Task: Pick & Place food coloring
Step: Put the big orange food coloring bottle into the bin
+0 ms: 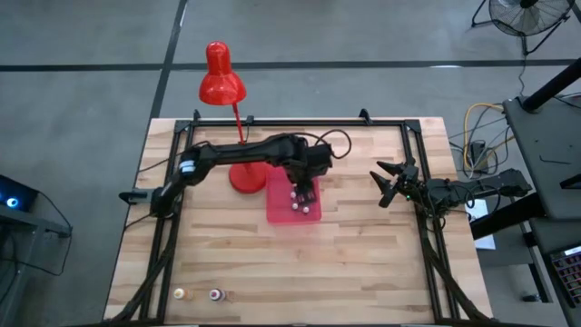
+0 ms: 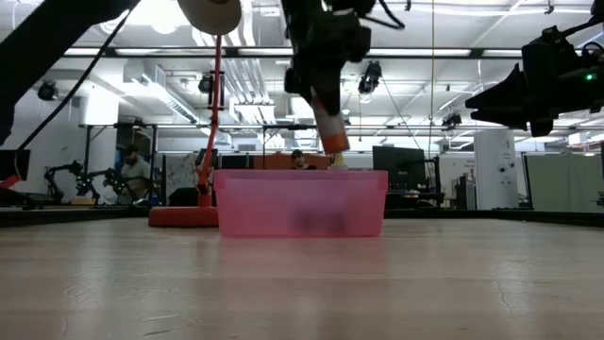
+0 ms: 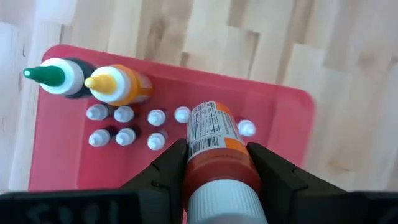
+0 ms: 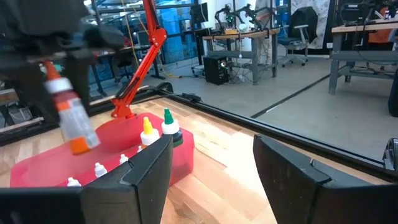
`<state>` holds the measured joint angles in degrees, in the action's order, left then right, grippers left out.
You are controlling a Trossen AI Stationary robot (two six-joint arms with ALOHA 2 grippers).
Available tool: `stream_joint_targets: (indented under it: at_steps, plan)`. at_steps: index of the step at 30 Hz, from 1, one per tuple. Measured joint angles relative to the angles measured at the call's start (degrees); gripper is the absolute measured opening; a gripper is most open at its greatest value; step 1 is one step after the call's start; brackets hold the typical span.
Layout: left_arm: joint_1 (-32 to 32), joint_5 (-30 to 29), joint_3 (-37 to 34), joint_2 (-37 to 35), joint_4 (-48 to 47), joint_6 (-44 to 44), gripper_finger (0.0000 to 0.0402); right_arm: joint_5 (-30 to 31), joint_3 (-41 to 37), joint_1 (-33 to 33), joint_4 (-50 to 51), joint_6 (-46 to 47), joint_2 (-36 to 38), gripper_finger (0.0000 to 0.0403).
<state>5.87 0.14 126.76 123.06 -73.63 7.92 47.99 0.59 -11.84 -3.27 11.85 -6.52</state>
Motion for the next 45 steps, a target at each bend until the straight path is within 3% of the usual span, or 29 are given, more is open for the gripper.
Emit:
stream_joint_targets:
  at_steps: [12,45]
  plan:
    - [2.6,-0.1,8.4,8.2,-0.2,-0.4,0.0116,0.0,0.0,0.0,0.0,0.0,0.0,0.0215]
    - [2.6,-2.8,3.2,11.3,4.0,-0.9,0.0116,0.0,0.0,0.0,0.0,0.0,0.0,0.0215]
